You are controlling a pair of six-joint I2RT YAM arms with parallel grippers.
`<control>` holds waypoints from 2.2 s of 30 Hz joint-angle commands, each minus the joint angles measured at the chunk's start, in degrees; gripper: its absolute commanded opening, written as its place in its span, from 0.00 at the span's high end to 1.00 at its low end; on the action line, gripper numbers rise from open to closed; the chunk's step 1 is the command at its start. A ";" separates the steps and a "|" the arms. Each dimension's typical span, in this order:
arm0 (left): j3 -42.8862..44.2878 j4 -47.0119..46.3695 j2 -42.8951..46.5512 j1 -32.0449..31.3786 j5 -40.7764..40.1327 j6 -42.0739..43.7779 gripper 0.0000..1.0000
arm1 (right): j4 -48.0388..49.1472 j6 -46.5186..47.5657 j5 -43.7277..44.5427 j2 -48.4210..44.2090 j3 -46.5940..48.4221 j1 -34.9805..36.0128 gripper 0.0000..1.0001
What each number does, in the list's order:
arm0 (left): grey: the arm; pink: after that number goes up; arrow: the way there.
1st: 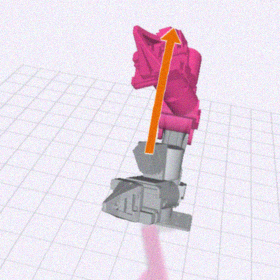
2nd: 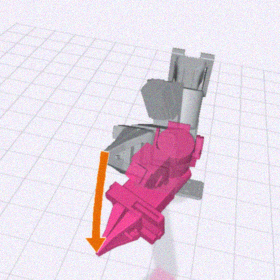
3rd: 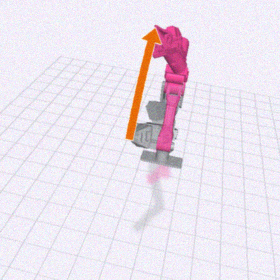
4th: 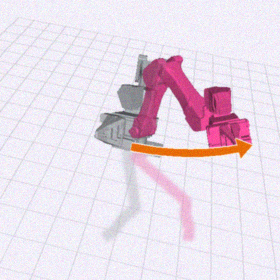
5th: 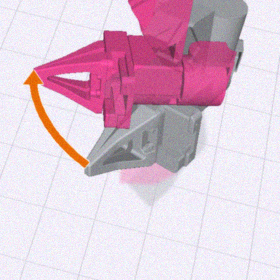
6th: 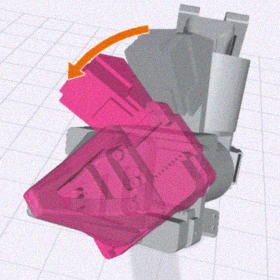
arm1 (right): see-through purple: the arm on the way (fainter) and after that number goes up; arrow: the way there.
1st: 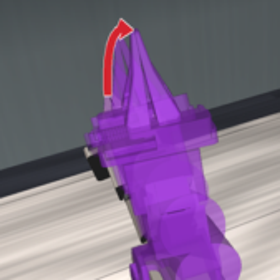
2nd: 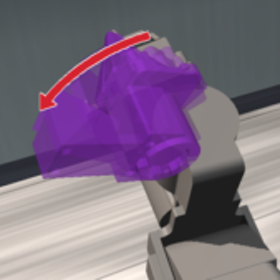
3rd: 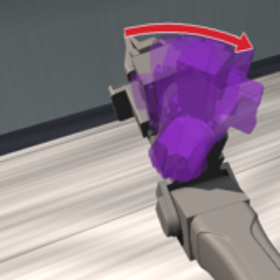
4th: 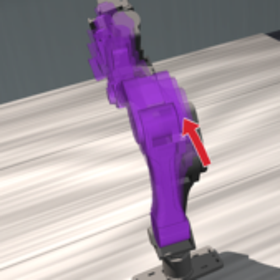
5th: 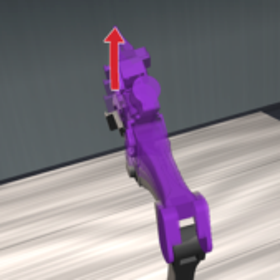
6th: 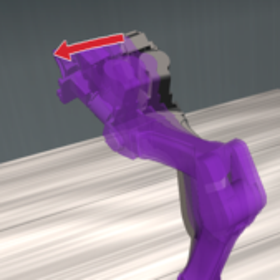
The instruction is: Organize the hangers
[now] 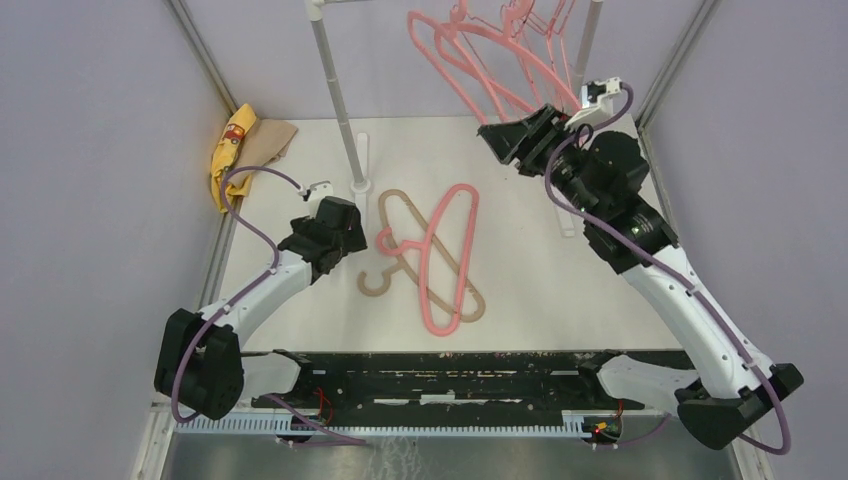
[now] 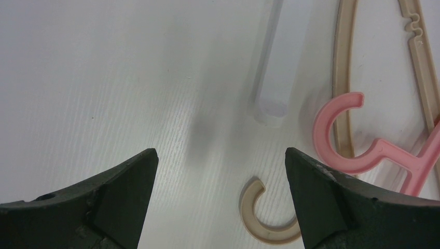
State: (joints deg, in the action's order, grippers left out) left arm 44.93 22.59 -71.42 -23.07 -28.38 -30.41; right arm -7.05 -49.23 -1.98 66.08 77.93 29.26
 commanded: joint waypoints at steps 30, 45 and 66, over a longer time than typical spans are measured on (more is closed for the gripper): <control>-1.26 -3.53 -3.37 0.20 -0.40 -5.53 0.01 | -6.32 11.97 7.06 32.02 -12.28 24.04 0.38; -3.41 -4.04 -1.61 0.20 0.79 -5.79 0.01 | -6.75 9.12 13.28 42.13 -9.57 24.36 0.43; -5.69 -3.92 5.34 0.17 -1.94 -9.06 0.01 | -8.61 8.31 20.13 20.74 -17.10 24.36 0.99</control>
State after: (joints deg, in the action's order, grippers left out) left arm 40.58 20.75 -69.58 -23.05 -28.25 -35.38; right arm -16.75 -40.71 14.46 95.33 60.69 53.41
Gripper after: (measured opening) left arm 0.990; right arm 0.255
